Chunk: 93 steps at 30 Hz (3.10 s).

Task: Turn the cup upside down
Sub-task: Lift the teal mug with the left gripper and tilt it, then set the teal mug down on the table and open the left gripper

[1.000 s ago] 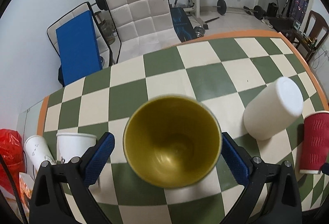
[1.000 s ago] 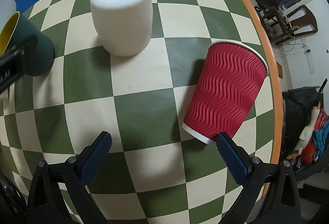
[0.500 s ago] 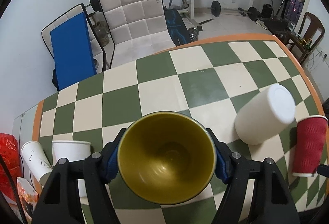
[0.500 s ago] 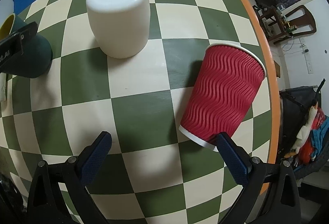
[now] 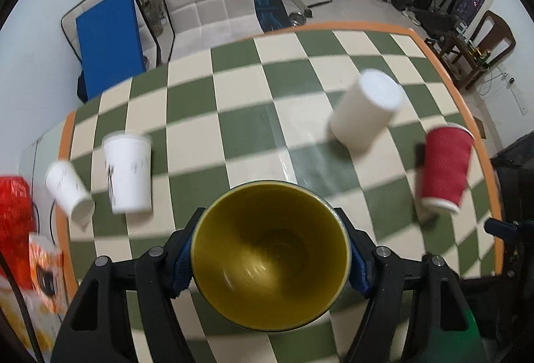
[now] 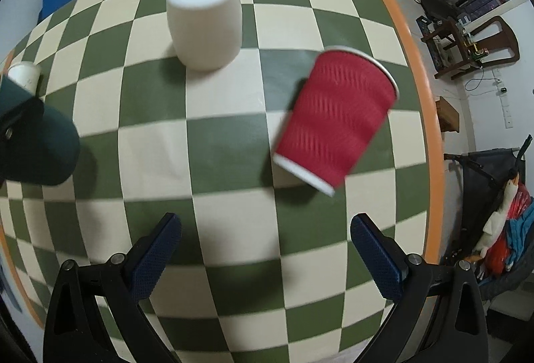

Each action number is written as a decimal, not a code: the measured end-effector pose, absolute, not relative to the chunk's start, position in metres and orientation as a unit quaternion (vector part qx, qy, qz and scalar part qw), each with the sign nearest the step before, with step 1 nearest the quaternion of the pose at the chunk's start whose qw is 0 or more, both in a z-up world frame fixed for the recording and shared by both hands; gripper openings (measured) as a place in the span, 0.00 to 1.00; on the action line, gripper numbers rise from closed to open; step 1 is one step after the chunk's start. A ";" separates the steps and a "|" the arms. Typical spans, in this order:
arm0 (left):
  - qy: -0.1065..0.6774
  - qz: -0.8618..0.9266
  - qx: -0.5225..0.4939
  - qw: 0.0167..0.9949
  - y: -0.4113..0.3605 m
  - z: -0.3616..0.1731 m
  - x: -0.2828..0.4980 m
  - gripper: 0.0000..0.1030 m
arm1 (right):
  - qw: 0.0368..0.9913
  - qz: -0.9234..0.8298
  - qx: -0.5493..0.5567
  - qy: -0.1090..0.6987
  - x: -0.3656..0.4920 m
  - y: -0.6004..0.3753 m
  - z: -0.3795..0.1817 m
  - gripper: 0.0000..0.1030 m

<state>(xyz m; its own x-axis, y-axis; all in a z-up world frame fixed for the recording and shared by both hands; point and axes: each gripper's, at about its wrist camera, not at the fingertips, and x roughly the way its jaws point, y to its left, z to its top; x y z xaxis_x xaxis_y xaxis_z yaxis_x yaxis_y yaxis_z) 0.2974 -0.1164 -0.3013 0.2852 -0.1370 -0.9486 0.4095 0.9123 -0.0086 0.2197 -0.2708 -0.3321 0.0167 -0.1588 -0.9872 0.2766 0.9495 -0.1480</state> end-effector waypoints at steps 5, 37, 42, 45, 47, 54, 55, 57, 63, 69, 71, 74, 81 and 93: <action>0.595 -0.172 0.115 0.777 -0.114 -0.292 0.248 0.68 | 0.710 -0.146 0.045 0.688 0.180 -0.280 -0.327 1.00; 0.761 -0.162 0.053 0.626 -0.178 -0.401 0.147 0.67 | 0.668 -0.163 0.082 0.721 0.037 -0.336 -0.353 1.00; 0.765 -0.154 0.043 0.624 -0.179 -0.414 0.163 0.67 | 0.667 -0.167 0.082 0.721 0.049 -0.332 -0.353 1.00; 0.770 -0.149 0.036 0.619 -0.179 -0.420 0.170 0.67 | 0.667 -0.170 0.081 0.721 0.058 -0.331 -0.354 1.00; 0.771 -0.147 0.034 0.619 -0.178 -0.421 0.173 0.67 | 0.667 -0.171 0.085 0.720 0.061 -0.332 -0.354 1.00; 0.780 -0.136 0.017 0.610 -0.168 -0.426 0.183 0.67 | 0.669 -0.174 0.091 0.717 0.071 -0.330 -0.353 1.00; 0.780 -0.135 0.014 0.611 -0.164 -0.424 0.186 0.67 | 0.670 -0.174 0.092 0.716 0.071 -0.330 -0.353 1.00; 0.778 -0.131 0.009 0.614 -0.162 -0.423 0.188 0.67 | 0.671 -0.173 0.098 0.714 0.071 -0.330 -0.353 1.00; 0.772 -0.131 0.003 0.622 -0.155 -0.418 0.192 0.67 | 0.675 -0.170 0.104 0.710 0.071 -0.327 -0.352 1.00; 0.772 -0.132 -0.003 0.622 -0.151 -0.420 0.199 0.71 | 0.678 -0.170 0.112 0.707 0.073 -0.325 -0.350 1.00; 0.768 -0.133 -0.006 0.626 -0.148 -0.418 0.202 0.72 | 0.679 -0.171 0.110 0.705 0.073 -0.323 -0.348 1.00; 0.762 -0.131 -0.005 0.634 -0.148 -0.414 0.202 0.72 | 0.682 -0.171 0.112 0.702 0.072 -0.323 -0.343 1.00; 0.741 -0.126 0.002 0.660 -0.142 -0.387 0.200 0.72 | 0.694 -0.167 0.121 0.690 0.071 -0.324 -0.328 1.00; 0.631 -0.095 0.071 0.766 -0.086 -0.255 0.124 0.85 | 0.769 -0.112 0.105 0.620 0.048 -0.273 -0.219 1.00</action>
<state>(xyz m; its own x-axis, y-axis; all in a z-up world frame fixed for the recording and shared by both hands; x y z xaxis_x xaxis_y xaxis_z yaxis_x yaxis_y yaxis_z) 0.1238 -0.0861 -0.2551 0.1847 -0.0557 -0.9812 0.2360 0.9717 -0.0108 0.0478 -0.2731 -0.2186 0.2051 -0.0428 -0.9778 0.3027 0.9528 0.0218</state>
